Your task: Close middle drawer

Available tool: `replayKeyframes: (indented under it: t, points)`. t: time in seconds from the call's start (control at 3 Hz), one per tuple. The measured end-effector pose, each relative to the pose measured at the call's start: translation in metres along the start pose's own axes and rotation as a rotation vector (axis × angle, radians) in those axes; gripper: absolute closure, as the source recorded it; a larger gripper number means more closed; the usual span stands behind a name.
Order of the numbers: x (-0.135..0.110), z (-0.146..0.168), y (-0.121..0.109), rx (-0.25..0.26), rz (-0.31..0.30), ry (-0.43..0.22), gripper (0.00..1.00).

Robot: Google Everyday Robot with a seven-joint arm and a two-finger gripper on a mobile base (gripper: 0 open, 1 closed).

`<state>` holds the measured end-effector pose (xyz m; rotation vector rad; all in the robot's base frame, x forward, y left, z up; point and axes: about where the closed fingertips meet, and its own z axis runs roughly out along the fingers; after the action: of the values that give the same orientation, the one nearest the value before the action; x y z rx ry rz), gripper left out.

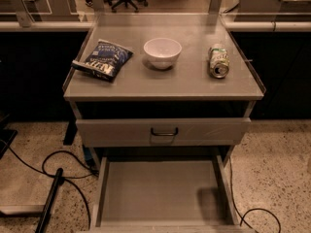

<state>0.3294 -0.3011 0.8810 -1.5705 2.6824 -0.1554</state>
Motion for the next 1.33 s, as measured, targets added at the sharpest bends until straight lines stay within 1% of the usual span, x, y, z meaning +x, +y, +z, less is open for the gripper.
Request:
replayKeyframes:
  t: [0.33,0.67,1.0,1.33]
  points:
    - [0.0,0.0,0.0,0.0,0.0,0.0,1.0]
    - [0.0,0.036,0.019,-0.061,0.004,0.007,1.0]
    - [-0.004,0.11,0.053,-0.183,0.018,0.004,1.0]
    - [-0.015,0.165,0.089,-0.303,0.037,-0.005,1.0]
